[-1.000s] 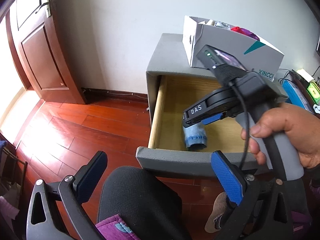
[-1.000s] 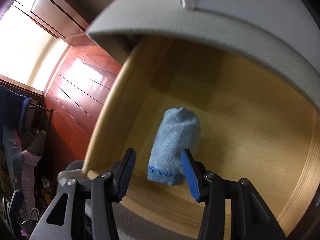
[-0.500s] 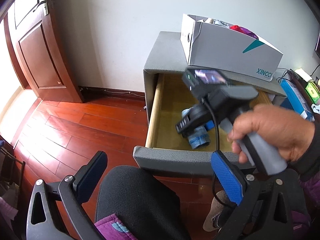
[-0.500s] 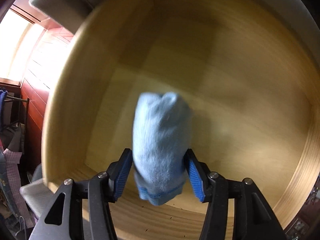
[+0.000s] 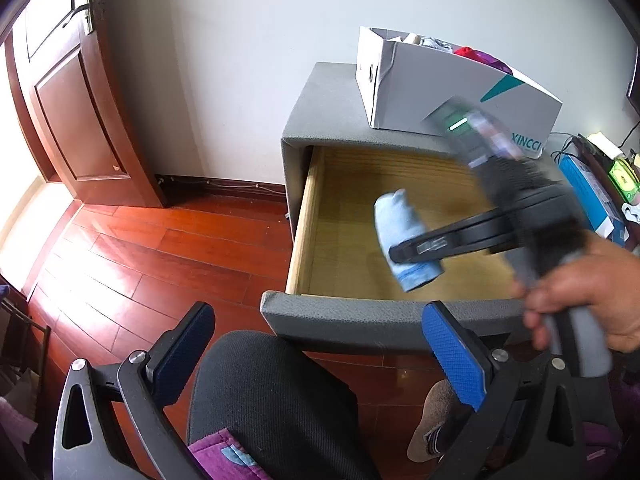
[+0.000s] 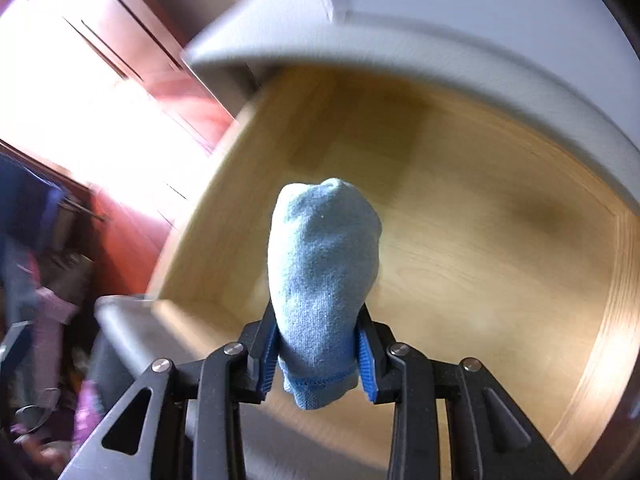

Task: Take underwear out of drawer
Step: 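Reach into the drawer and grasp the light blue sock with the right gripper, then carry the light blue sock over the white box and release it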

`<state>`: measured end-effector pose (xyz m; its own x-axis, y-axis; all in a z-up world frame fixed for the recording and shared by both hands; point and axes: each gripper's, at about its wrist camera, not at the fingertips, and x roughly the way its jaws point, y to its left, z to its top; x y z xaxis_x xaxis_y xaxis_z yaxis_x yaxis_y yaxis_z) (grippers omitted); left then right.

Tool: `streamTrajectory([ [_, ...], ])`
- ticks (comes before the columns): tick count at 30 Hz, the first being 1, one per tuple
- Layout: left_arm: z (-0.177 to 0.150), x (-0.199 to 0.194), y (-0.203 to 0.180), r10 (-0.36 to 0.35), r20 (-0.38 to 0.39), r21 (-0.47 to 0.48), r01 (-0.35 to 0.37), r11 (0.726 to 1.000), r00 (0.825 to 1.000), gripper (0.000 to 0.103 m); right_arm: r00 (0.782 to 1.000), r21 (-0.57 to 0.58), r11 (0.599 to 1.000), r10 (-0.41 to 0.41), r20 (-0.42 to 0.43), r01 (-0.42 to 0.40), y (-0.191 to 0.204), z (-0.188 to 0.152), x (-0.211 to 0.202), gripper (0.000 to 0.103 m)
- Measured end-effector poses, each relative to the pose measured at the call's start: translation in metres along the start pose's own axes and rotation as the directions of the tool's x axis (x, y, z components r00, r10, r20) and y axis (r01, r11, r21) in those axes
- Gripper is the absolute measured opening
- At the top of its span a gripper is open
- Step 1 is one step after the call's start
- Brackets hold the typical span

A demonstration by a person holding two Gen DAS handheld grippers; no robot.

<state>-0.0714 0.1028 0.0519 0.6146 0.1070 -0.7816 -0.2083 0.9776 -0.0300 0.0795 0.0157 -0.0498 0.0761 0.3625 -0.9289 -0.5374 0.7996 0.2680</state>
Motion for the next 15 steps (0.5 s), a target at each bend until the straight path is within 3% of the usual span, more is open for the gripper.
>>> streamTrajectory([
  [6,-0.002,0.001,-0.005,0.006,-0.001,0.021,-0.006,1.000,1.000,0.103,0.987,0.060,0.996,0.053,0.153,-0.063,-0.013,-0.033,-0.073,0.033],
  [15,-0.007,-0.002,-0.018,0.011,0.015,0.072,-0.012,0.997,1.000,0.103,0.929,0.107,0.991,0.038,0.369,-0.083,-0.038,-0.048,-0.181,0.033],
])
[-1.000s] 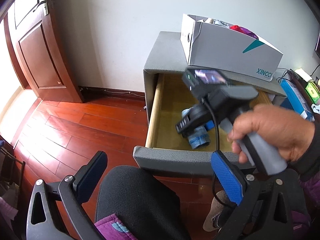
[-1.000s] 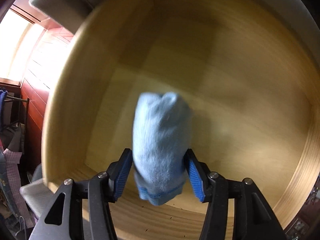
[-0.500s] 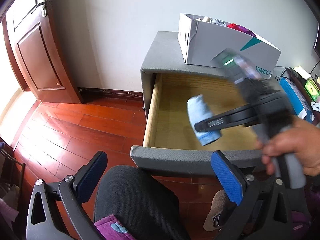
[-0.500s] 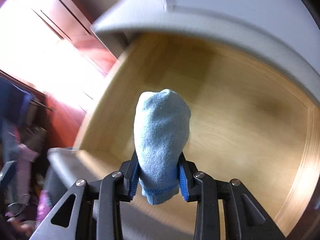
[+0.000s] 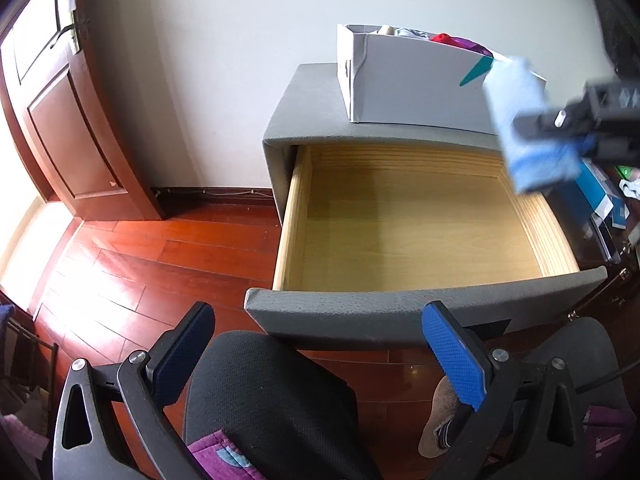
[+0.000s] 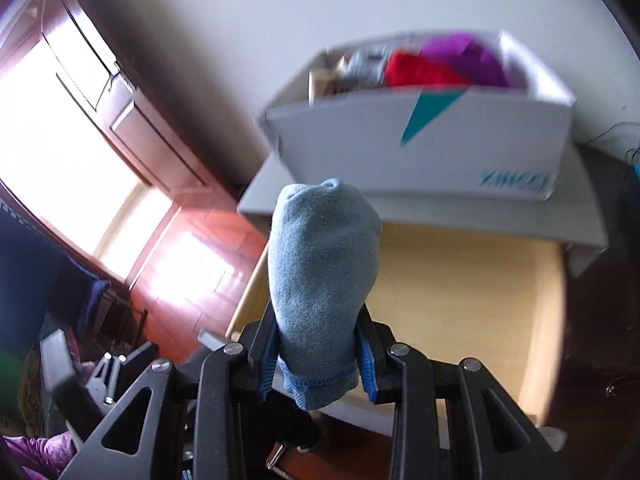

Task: Take underwear out of drawer
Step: 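Carry the light blue sock over the white box and release it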

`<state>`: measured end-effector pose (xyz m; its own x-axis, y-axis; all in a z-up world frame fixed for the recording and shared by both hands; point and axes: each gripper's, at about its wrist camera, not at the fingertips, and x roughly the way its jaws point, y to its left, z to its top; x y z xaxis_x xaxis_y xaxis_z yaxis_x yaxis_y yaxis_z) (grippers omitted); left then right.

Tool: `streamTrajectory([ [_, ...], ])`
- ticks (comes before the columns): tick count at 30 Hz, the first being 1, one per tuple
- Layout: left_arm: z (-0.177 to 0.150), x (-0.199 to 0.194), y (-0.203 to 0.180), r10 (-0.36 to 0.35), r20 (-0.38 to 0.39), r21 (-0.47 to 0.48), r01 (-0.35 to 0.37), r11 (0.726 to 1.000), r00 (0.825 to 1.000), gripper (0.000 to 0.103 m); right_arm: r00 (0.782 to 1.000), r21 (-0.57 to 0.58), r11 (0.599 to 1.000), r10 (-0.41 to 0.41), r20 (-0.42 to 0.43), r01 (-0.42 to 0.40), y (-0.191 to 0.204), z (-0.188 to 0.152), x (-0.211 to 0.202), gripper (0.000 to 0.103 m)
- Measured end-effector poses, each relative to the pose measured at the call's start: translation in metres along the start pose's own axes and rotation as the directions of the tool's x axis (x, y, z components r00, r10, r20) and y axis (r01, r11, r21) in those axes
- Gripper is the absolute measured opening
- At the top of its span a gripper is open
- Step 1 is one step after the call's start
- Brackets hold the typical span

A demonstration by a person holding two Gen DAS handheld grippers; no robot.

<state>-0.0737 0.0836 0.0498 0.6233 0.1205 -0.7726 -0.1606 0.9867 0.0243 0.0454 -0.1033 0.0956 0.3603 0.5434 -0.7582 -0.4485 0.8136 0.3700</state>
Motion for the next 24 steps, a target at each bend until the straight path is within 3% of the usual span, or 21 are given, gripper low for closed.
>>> streamTrajectory([
  [10,0.000,0.004,-0.012,0.001,-0.017,0.030,-0.001,1.000,1.000,0.103,0.986,0.009,1.000,-0.009,0.169,0.007,-0.012,0.044,-0.070,0.033],
  [15,0.003,0.009,-0.017,0.004,-0.025,0.043,-0.003,0.999,1.000,0.103,0.977,0.002,1.000,-0.006,0.215,0.006,-0.009,0.056,-0.078,0.033],
  [24,0.009,0.020,-0.027,0.006,-0.028,0.061,-0.004,0.998,1.000,0.103,0.967,-0.013,1.000,-0.023,0.253,0.027,-0.015,0.112,-0.073,0.033],
])
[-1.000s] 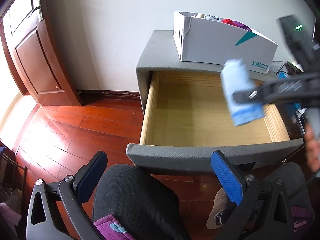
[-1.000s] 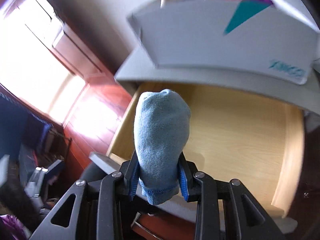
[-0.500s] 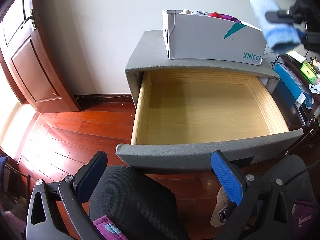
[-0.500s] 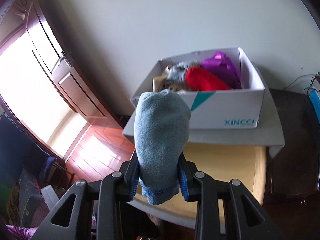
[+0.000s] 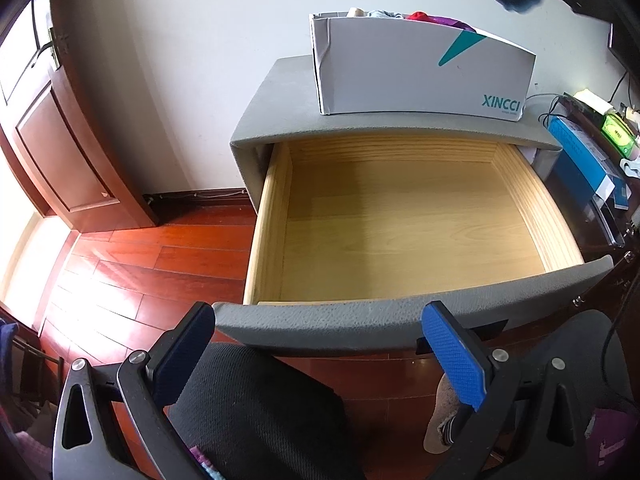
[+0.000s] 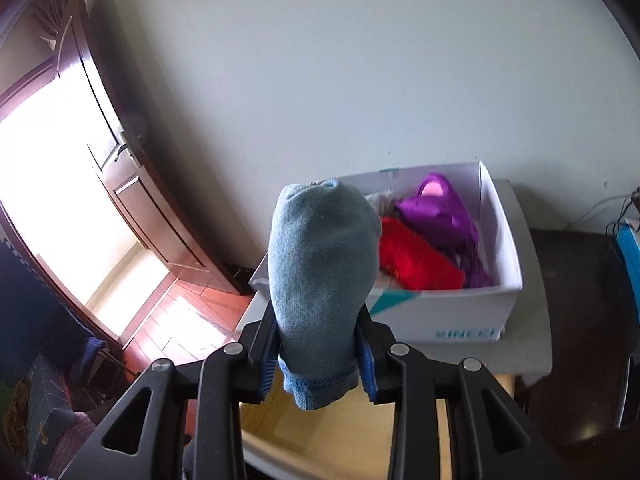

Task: Take underwear out of drawer
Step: 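Carry the light blue sock over the white box and release it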

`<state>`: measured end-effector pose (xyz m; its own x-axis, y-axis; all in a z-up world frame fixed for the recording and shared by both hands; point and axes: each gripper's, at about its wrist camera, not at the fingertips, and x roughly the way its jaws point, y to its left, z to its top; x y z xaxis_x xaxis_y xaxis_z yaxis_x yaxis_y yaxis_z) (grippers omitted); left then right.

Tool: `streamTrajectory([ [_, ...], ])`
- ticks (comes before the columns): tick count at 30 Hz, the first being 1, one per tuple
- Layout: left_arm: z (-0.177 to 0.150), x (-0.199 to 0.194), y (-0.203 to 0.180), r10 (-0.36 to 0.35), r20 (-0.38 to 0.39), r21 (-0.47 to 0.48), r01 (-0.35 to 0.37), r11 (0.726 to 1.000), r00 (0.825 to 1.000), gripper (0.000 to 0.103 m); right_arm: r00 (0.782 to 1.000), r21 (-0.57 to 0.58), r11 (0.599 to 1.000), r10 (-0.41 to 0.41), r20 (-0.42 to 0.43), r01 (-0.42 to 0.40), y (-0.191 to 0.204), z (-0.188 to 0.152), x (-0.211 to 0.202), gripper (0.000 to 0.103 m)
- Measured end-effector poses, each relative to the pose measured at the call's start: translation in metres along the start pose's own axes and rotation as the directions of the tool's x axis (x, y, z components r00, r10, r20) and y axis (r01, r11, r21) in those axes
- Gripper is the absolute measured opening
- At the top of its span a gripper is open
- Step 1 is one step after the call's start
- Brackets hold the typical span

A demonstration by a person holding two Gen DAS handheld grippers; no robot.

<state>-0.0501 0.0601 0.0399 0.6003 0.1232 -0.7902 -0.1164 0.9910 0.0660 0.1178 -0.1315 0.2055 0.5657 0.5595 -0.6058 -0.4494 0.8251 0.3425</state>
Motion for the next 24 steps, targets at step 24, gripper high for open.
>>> streamTrajectory([
  [24,0.000,0.007,0.005,-0.041,-0.019,-0.006,0.041,0.999,0.999,0.103,0.964,-0.029,0.994,-0.106,-0.242,0.102,-0.026,0.058,0.185,0.033],
])
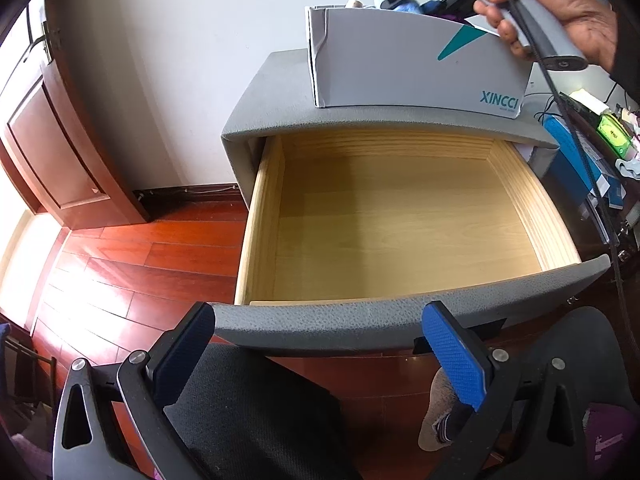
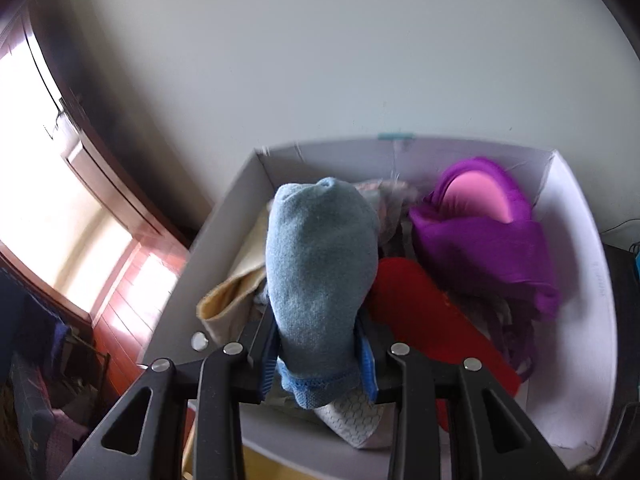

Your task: Take underwear out of drawer

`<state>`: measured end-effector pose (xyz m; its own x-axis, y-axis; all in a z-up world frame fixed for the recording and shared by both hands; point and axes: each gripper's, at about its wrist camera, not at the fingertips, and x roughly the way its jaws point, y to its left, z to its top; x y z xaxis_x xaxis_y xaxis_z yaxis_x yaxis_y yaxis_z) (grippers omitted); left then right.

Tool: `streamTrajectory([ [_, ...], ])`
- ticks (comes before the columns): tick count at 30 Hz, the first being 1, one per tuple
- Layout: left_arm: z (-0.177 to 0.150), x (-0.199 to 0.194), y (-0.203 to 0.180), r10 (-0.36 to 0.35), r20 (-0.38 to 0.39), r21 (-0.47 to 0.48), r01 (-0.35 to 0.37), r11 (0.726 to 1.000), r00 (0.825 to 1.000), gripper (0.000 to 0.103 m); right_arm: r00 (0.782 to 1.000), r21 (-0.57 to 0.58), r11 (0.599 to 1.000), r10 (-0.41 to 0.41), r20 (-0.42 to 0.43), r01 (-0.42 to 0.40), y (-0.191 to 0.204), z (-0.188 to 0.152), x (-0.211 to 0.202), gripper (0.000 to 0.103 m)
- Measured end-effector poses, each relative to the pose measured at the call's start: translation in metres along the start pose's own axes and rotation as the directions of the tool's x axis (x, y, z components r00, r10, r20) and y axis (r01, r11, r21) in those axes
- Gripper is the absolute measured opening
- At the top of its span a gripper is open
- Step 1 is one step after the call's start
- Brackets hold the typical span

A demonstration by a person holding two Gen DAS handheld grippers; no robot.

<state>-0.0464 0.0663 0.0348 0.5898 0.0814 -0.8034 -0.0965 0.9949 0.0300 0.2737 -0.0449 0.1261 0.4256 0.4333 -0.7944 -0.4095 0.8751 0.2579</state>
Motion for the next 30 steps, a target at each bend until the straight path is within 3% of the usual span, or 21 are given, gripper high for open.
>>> streamTrajectory([
  [7,-0.001,0.000,-0.003,0.001,0.006,0.006,-0.001,1.000,1.000,0.103,1.000,-0.038,0.999,-0.009,-0.024,0.008,0.006,0.000,0.010,0.038],
  [11,-0.002,-0.003,-0.006,0.008,0.022,0.018,-0.008,1.000,1.000,0.103,0.995,-0.074,0.995,-0.058,0.079,0.064,0.011,-0.009,-0.018,0.042],
  [14,-0.002,-0.003,-0.006,0.012,0.025,0.016,-0.012,1.000,1.000,0.103,0.975,-0.047,0.996,-0.060,0.215,0.072,0.007,-0.029,-0.059,0.044],
  [19,-0.004,-0.002,-0.008,0.015,0.026,0.013,-0.015,1.000,1.000,0.103,0.897,-0.018,0.994,-0.089,0.434,0.108,0.010,-0.118,-0.132,0.060],
  [21,-0.004,-0.003,-0.009,0.014,0.030,0.013,-0.014,1.000,0.999,0.103,0.876,0.000,0.992,-0.114,0.468,0.129,0.012,-0.156,-0.147,0.066],
  [24,-0.006,-0.005,-0.012,0.002,0.046,0.007,-0.003,1.000,0.999,0.103,0.862,0.037,0.984,-0.171,0.478,0.175,0.013,-0.223,-0.160,0.069],
  [28,-0.007,-0.007,-0.018,-0.015,0.059,0.013,0.014,1.000,0.998,0.103,0.850,0.115,0.972,-0.236,0.472,0.206,0.011,-0.280,-0.167,0.070],
  [30,-0.008,-0.009,-0.022,-0.019,0.072,0.021,0.017,1.000,0.997,0.103,0.836,0.142,0.954,-0.300,0.460,0.264,0.011,-0.302,-0.164,0.071],
])
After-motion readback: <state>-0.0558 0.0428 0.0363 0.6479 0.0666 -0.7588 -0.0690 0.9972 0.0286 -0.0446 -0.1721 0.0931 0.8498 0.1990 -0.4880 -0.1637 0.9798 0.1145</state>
